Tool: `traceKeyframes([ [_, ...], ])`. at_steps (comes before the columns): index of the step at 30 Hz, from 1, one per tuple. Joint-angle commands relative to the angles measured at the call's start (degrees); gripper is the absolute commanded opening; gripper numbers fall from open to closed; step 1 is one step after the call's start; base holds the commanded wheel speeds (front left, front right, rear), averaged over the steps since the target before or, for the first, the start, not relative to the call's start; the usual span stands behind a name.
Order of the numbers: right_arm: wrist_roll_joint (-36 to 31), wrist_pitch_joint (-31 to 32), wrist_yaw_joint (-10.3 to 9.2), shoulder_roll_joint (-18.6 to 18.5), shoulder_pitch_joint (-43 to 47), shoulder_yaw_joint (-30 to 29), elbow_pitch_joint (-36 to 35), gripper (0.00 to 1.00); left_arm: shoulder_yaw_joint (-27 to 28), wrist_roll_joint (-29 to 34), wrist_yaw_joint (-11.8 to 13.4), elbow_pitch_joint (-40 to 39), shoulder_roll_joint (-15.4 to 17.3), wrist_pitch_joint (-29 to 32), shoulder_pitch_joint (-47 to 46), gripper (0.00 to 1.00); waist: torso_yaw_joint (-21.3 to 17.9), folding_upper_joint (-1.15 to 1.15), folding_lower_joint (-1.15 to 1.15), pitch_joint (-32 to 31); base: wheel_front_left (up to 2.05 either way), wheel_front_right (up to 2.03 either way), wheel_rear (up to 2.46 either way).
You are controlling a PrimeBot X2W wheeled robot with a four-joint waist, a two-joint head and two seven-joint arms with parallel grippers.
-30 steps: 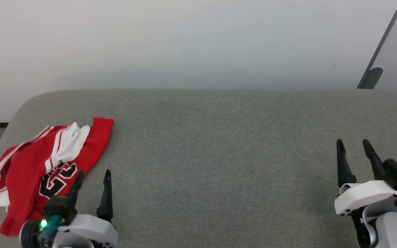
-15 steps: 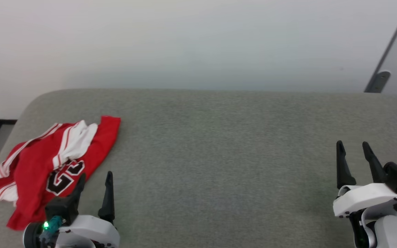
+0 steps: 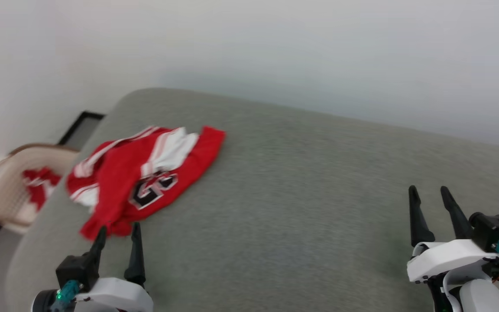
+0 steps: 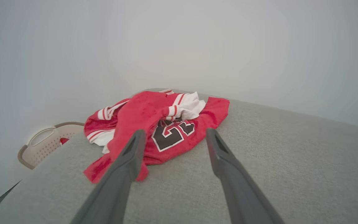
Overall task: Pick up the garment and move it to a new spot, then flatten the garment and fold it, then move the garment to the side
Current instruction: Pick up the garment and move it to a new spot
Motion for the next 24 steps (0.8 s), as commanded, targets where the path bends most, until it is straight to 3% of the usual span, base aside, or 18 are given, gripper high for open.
traceKeyframes([
  [1, 0.2, 0.0, -0.07, 0.1, -0.1, 0.6, -0.1, 1.0, 0.3, -0.2, 0.4, -0.5, -0.2, 0.0, 0.8, 1.0, 9.1, 0.0, 0.0, 0.3, 0.0, 0.0, 0.0],
  [4, 0.5, 0.0, -0.07, 0.2, -0.3, 1.6, -0.1, 1.0, 0.9, -0.4, 0.8, -1.2, -0.6, 0.0, 1.5, 1.0, 13.0, 0.0, 0.0, 0.1, 0.0, 0.0, 0.0],
  [7, 0.9, 0.0, -0.07, 0.4, -2.3, 4.9, 0.6, 1.0, 2.3, -1.1, 1.7, -2.9, -0.8, 0.0, 2.8, 1.0, 14.4, 0.0, 0.0, 1.1, 0.0, 0.0, 0.0],
  [17, 4.5, 0.0, -0.08, 0.5, -9.6, 17.2, 5.4, 1.0, 6.4, -6.8, 6.2, -11.3, -1.5, 0.0, 9.9, 1.0, 15.9, 0.0, 0.0, 3.3, -0.02, -0.02, -0.02],
  [24, 6.7, 0.0, -0.08, -0.1, -10.7, 19.0, 5.7, 1.0, 4.4, -8.6, 8.6, -14.2, -1.5, 0.0, 13.1, 1.0, 15.7, 0.0, 0.0, 3.4, -0.07, -0.07, -0.07],
])
